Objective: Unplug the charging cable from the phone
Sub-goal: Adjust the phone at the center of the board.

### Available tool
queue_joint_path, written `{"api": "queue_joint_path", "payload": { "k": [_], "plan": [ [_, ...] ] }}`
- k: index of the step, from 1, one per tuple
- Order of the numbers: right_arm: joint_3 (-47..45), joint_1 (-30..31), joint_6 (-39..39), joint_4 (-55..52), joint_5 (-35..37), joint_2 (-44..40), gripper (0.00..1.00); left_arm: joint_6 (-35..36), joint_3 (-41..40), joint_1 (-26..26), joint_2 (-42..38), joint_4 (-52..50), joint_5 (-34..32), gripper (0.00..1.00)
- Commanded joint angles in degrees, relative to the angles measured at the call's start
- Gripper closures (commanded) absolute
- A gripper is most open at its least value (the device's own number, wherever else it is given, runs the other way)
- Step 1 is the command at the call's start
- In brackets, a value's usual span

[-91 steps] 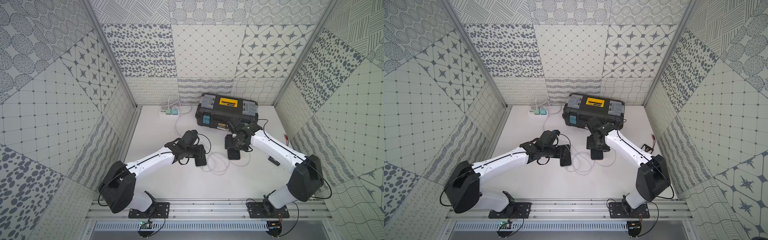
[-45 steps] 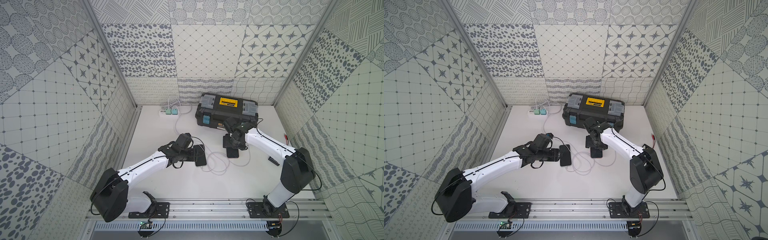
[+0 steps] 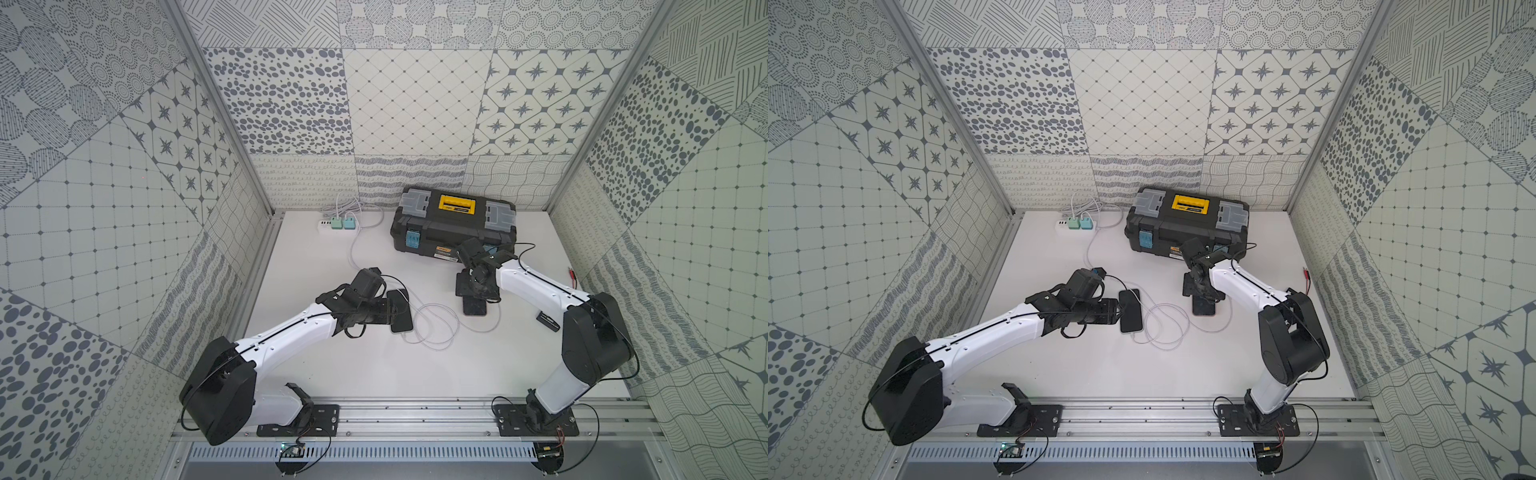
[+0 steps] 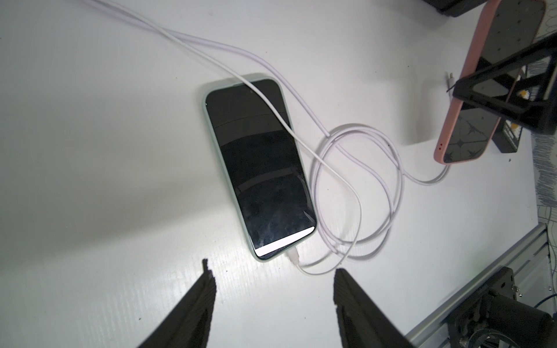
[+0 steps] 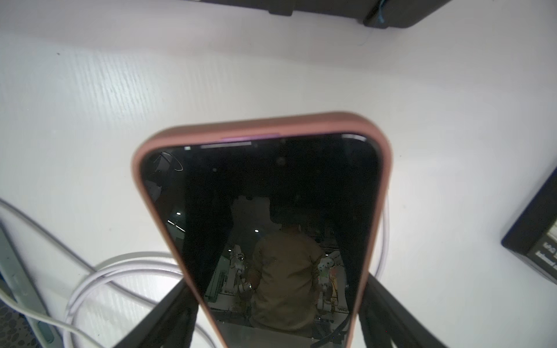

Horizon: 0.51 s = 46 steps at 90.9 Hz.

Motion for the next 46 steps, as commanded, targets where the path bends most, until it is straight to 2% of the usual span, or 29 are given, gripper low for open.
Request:
{"api": "queue_joint_path", "payload": {
  "k": [1, 36, 46],
  "plan": [
    [-0.92, 0.68, 0.02, 3.28, -0.35, -1.12, 0.45, -0.65, 0.48, 0.43, 0.47, 0.68, -0.37, 0.36],
    [-0.98, 6.59, 1.16, 2.17, -2.45, -3.33, 0.45, -1.09, 0.39, 0.43, 4.33, 0.33, 0.6, 0.36],
    [-0.29, 7.55, 1.63, 1.96, -3.08, -3.56, 0.45, -1.15, -0.39, 0.43, 5.12, 1.24, 0.92, 0.4]
  ]
}}
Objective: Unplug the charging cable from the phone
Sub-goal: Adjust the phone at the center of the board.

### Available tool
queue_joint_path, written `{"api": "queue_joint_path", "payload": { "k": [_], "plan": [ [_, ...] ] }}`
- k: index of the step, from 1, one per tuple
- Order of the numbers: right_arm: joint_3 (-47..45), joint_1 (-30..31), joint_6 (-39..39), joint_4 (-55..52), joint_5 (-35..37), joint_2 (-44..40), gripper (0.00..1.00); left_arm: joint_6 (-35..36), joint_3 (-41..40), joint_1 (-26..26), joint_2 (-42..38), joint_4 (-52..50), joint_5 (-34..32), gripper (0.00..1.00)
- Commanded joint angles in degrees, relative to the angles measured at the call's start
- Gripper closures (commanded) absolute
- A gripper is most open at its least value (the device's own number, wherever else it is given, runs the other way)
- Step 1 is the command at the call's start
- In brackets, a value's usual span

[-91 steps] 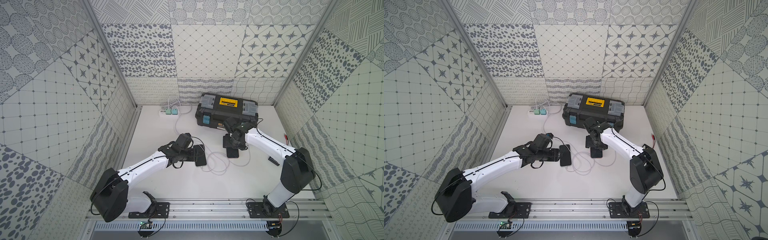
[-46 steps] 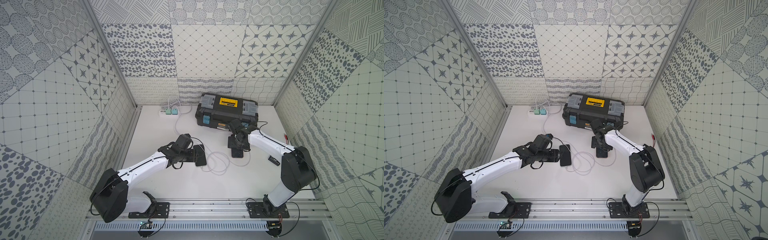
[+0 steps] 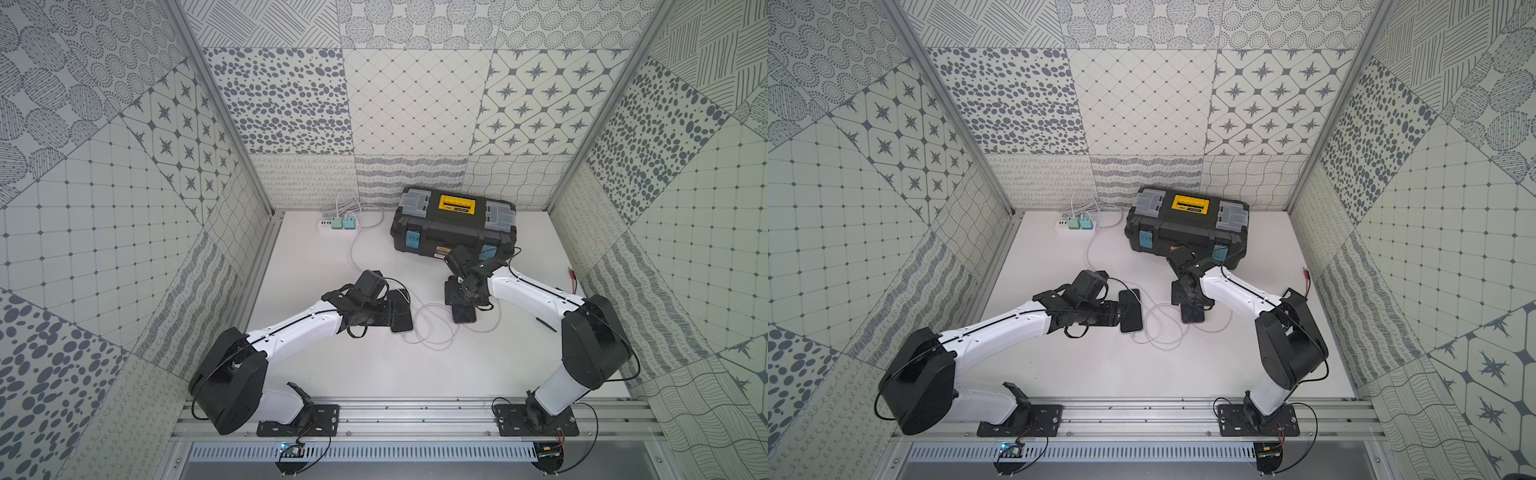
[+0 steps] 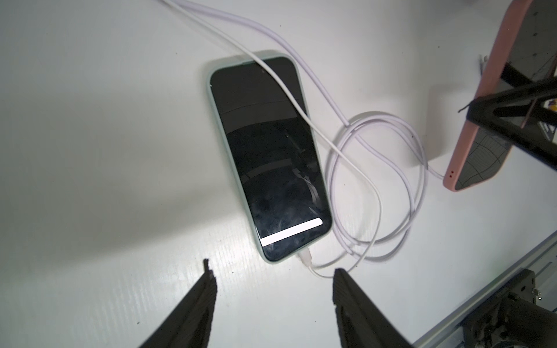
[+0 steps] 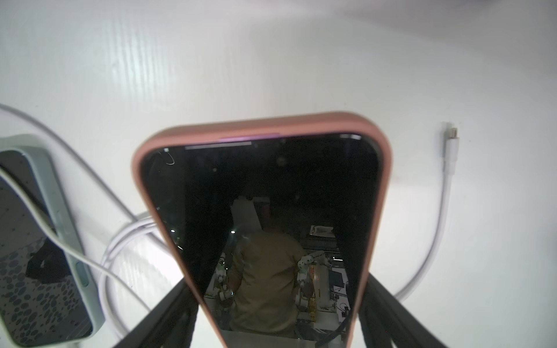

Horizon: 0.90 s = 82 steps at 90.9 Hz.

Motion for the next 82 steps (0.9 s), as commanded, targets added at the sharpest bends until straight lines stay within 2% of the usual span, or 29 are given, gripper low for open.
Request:
{"api": "queue_joint_path", "payload": {
  "k": [1, 25, 48, 82],
  "plan": [
    [1.47, 1.02, 1.17, 0.97, -0.52, -2.58, 0.45, -0.86, -0.49, 0.43, 1.54, 1.42, 0.79, 0.4],
    [2.1, 1.19, 1.47, 0.23, -0.8, -3.6, 0.45, -1.66, -0.71, 0.48, 6.65, 7.77, 3.81, 0.38],
    [1.6, 1.17, 1.62, -0.99, 0.58, -6.28, 0.45, -2.74, 2.59, 0.43, 14.25, 10.64, 7.32, 0.36],
    [2.21, -0.31, 1.05, -2.9, 1.74, -8.61, 0.45, -3.85, 4.89, -0.9, 18.29, 13.98, 10.18, 0.36]
  ]
}}
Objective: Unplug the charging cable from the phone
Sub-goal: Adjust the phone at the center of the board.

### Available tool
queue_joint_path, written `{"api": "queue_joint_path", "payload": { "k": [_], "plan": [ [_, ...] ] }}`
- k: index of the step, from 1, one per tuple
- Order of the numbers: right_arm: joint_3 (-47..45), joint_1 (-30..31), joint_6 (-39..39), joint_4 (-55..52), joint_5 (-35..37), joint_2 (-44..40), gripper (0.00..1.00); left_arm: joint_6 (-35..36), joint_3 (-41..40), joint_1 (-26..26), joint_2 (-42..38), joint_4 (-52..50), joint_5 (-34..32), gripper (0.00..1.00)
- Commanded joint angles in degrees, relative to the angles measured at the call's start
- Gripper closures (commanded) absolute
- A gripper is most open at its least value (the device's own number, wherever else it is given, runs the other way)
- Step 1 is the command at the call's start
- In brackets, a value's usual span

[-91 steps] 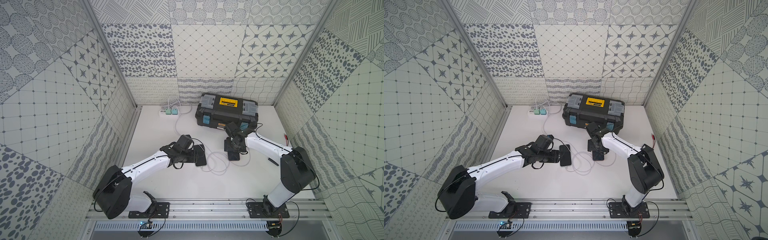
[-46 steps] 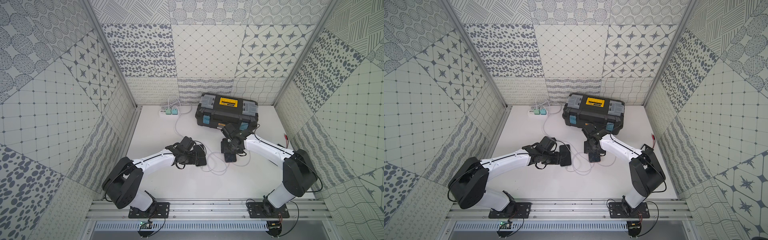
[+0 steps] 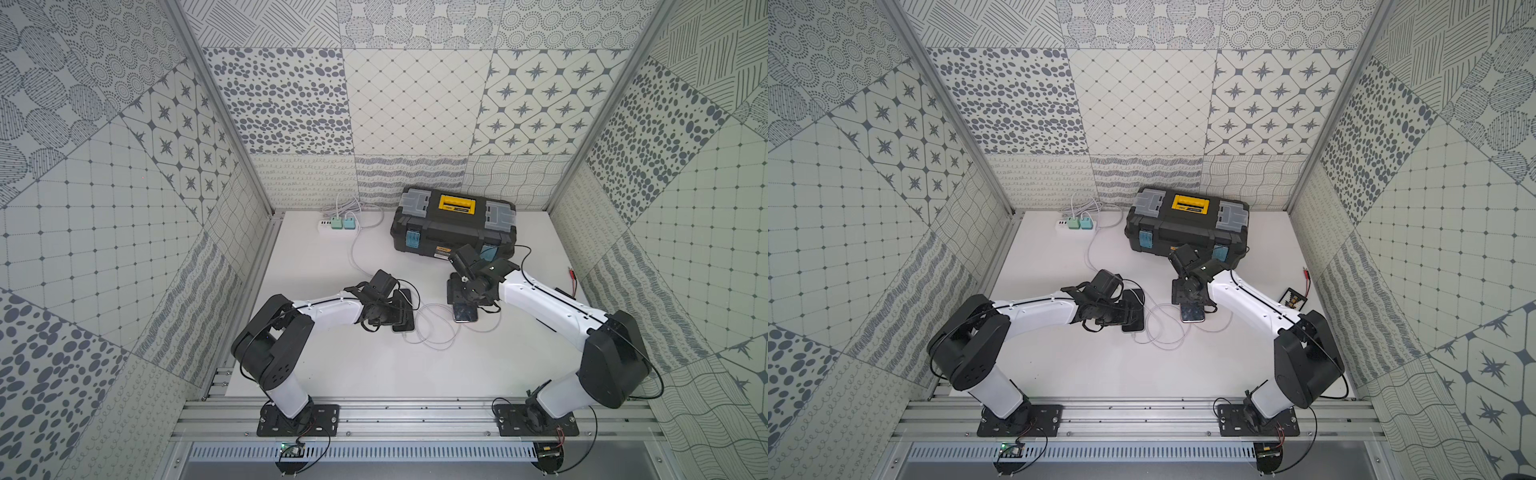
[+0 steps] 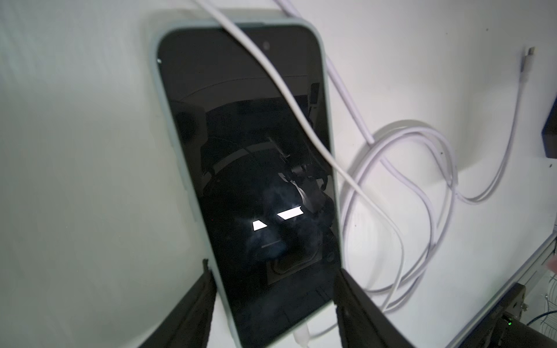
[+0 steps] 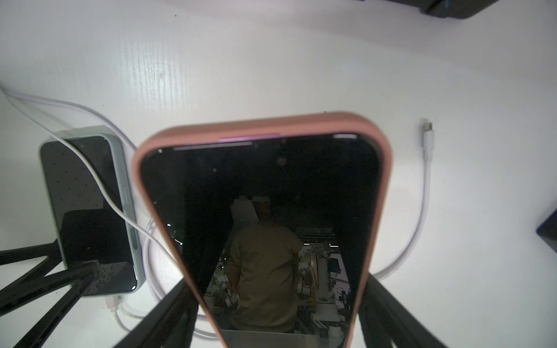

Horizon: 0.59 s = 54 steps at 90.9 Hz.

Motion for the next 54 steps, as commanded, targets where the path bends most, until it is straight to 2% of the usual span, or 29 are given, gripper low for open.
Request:
{"api": "queue_joint_path", "payload": {
  "k": [1, 29, 40, 54],
  "plan": [
    [2.23, -0.59, -0.02, 0.33, 1.43, -1.92, 0.45, -1.04, 1.77, -0.92, 2.16, 3.61, 3.59, 0.36],
    [4.67, -1.59, -0.31, -1.39, 1.25, -1.78, 0.45, -2.14, 7.66, -3.59, 7.19, 3.88, 4.94, 0.36],
    [6.77, -1.53, -0.12, -2.37, 0.38, -0.83, 0.45, -2.07, 7.28, -3.07, 4.99, 2.73, 3.44, 0.35],
    [10.58, 0.02, 0.29, -3.22, -1.6, 1.95, 0.45, -1.97, 3.67, -0.82, -1.62, 0.31, 0.55, 0.33]
  ]
}}
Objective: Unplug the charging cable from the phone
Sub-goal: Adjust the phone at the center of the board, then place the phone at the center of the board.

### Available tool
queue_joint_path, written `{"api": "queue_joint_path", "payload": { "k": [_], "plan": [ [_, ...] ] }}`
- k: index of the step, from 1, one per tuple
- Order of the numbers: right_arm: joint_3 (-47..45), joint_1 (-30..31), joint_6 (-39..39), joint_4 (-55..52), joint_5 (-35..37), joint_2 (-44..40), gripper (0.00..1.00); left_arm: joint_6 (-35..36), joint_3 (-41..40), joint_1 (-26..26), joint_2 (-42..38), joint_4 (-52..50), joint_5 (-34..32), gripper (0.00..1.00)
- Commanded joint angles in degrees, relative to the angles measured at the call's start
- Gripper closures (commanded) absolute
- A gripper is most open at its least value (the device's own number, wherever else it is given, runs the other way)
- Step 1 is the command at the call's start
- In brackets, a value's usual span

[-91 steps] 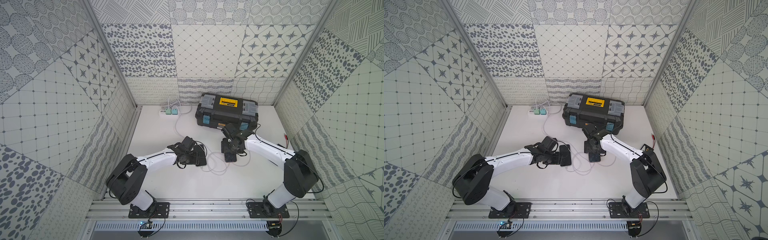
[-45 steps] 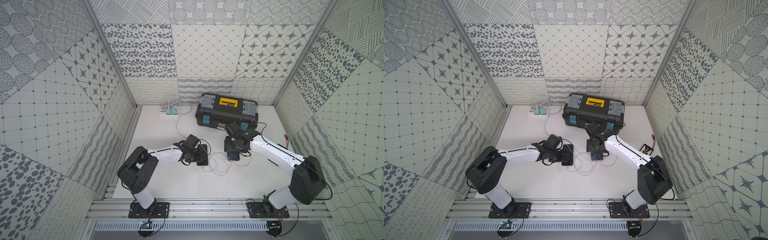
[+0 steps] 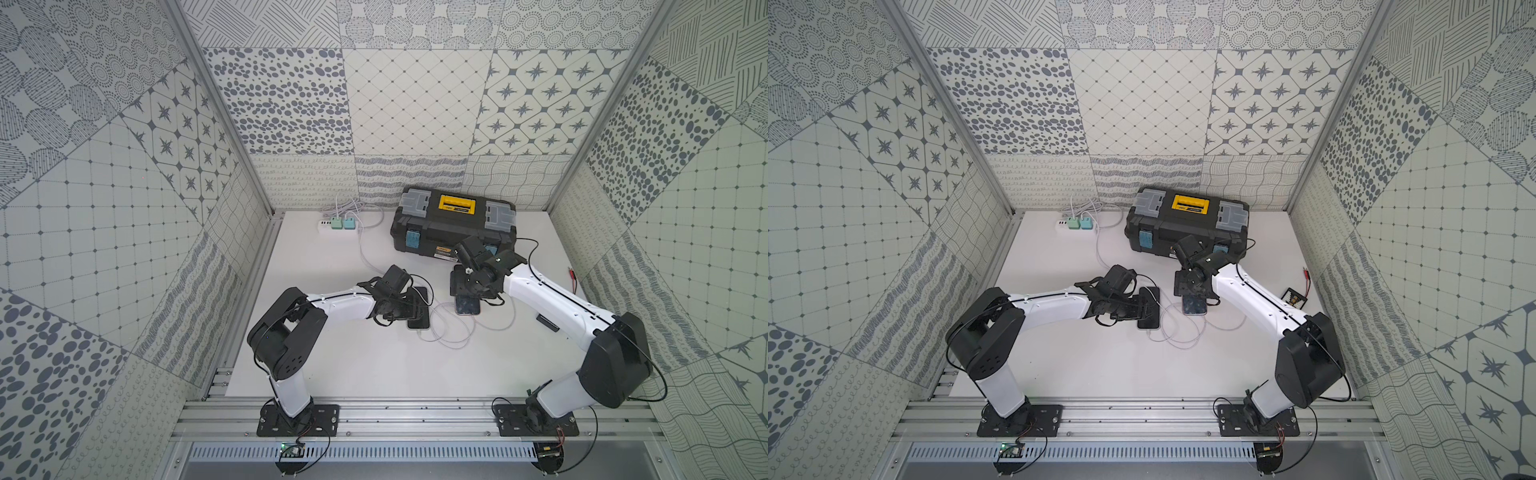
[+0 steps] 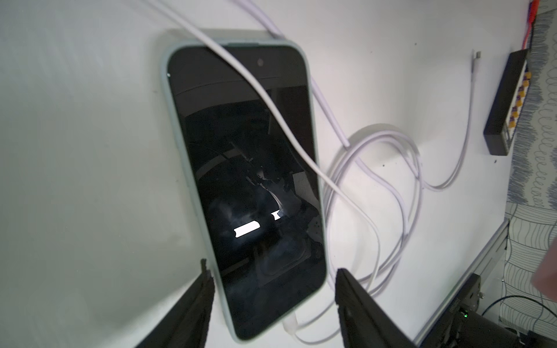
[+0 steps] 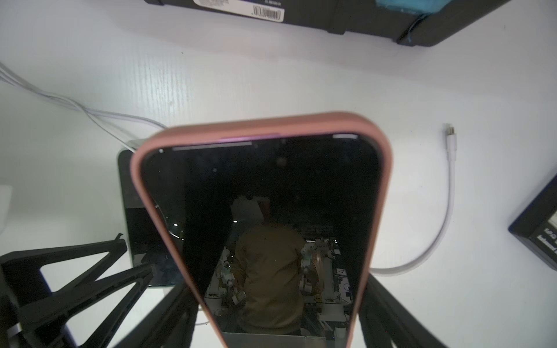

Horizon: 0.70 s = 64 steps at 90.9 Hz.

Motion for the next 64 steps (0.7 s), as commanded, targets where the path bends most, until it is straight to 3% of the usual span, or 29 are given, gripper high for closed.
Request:
{"api": "queue_joint_path", "payload": {
  "k": [1, 36, 64],
  "plan": [
    [4.68, 1.41, 0.29, 0.55, -1.26, 1.92, 0.45, -0.27, -2.53, 2.11, -5.77, -1.88, -2.0, 0.33],
    [17.92, 11.94, 4.12, 0.13, -7.53, 17.0, 0.45, 0.69, -11.58, 7.74, -28.39, -16.66, -16.45, 0.31],
    [26.72, 18.13, 9.01, 0.08, -10.5, 27.38, 0.45, 1.95, -15.86, 10.37, -40.53, -23.5, -19.01, 0.28]
  ]
}}
